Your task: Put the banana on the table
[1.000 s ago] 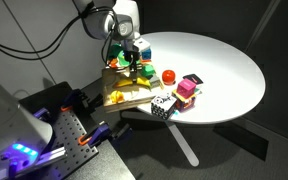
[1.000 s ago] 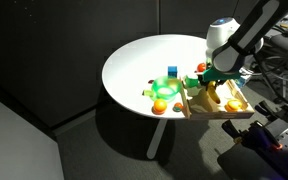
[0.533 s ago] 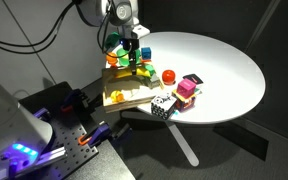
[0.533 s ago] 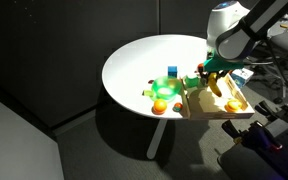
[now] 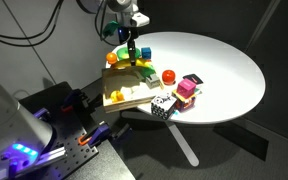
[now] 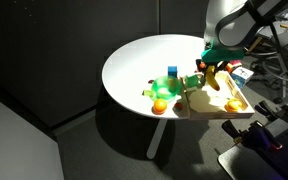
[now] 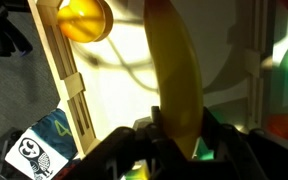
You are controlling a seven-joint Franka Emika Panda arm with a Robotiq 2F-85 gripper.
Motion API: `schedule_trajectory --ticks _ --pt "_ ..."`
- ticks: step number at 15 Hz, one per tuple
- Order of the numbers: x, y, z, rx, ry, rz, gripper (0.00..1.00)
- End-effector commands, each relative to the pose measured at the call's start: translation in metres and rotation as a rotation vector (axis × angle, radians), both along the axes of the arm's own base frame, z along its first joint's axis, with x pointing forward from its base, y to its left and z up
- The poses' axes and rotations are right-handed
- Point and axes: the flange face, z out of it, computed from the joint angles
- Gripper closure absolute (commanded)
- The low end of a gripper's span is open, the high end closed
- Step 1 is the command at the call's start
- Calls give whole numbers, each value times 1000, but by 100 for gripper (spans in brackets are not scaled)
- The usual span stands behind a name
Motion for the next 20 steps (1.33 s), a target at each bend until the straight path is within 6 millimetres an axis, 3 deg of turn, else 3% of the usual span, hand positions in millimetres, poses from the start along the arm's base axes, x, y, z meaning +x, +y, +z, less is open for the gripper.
schedule_trajectory --ticks 1,9,20 --pt "14 3 19 -16 1 7 84" --pt "49 14 44 -14 11 2 84" --pt "88 24 43 -56 34 -83 84"
